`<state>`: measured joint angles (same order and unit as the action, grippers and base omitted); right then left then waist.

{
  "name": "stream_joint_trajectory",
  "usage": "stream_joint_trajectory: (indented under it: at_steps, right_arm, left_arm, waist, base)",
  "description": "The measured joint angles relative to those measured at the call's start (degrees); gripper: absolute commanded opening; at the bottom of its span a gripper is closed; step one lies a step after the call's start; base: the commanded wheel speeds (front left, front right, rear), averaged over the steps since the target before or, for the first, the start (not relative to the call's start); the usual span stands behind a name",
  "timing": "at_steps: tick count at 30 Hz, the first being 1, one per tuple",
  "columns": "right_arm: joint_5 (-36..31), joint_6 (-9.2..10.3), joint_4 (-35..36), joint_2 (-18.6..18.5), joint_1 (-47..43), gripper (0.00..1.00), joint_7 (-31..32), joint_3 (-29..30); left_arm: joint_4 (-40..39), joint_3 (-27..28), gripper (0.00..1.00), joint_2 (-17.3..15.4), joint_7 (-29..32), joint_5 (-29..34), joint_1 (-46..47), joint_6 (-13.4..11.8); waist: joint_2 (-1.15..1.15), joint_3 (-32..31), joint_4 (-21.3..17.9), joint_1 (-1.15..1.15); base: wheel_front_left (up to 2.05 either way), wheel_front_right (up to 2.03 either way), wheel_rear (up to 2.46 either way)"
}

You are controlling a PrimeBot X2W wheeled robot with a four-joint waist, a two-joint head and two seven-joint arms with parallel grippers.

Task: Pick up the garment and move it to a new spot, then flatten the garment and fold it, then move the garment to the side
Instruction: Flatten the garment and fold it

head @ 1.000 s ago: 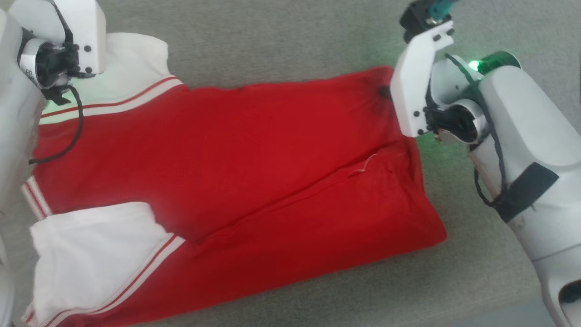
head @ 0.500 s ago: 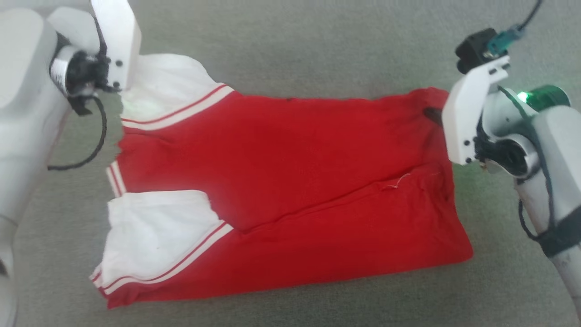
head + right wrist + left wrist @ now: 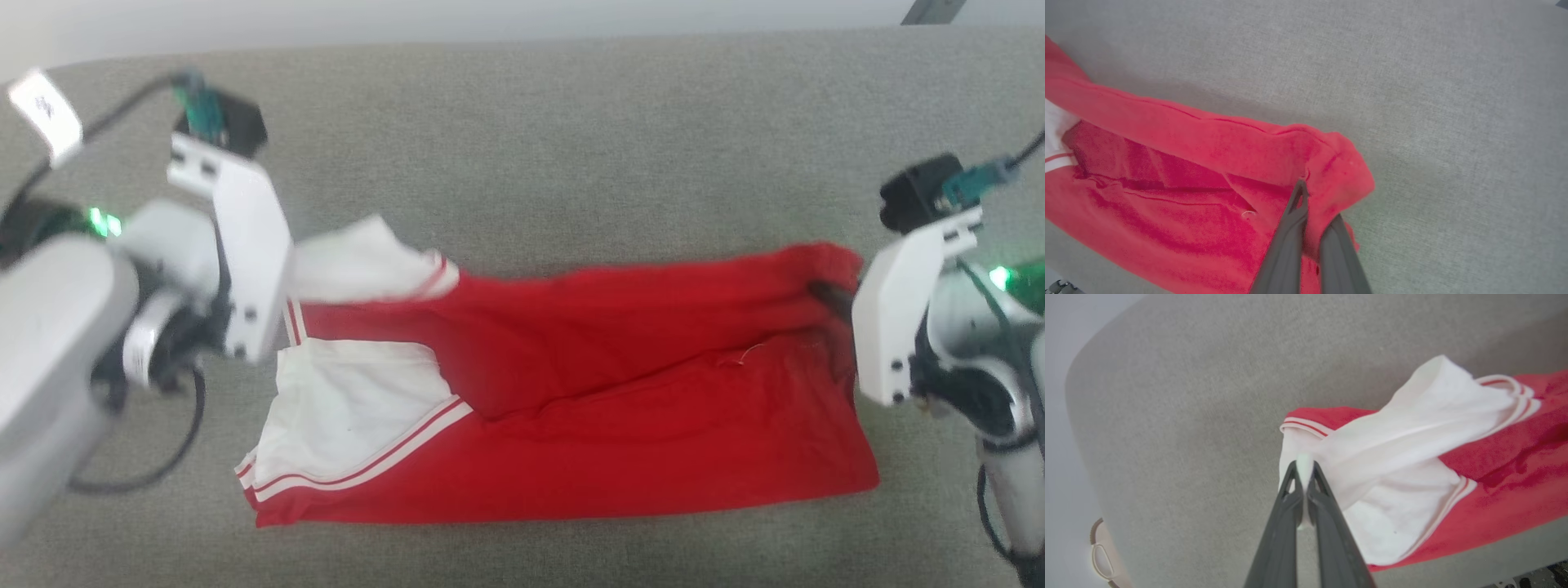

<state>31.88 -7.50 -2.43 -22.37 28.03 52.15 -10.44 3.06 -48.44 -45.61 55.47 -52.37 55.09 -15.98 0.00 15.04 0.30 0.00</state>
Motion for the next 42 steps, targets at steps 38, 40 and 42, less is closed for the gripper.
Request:
stream_joint_trajectory:
  at_steps: [38,40,42]
  right_arm:
    - [-1.38,0.01,5.93,7.97,-17.32,1.00,2.61,12.90]
    - [-1.74,0.01,5.86,7.92,-17.63,1.00,3.05,14.67]
    - [-1.82,0.00,5.58,8.28,-18.16,1.00,3.78,16.44]
  left_arm:
    - [-5.60,9.34,1.00,-2.69,-37.57,-4.91,-30.67,-3.50]
    - [-5.27,10.88,1.00,-2.87,-42.01,-4.58,-32.65,-3.69]
    - [-4.83,12.33,1.00,-2.66,-46.04,-5.12,-35.15,-3.67]
  waist:
    - [0.00,-5.50,1.60,0.00]
    - [0.00,-5.66,2.10,0.00]
    - [0.00,-5.77,2.65,0.00]
  base:
    - [0.00,0.00,0.00]
    - [0.00,0.00,0.00]
    - [0.00,0.00,0.00]
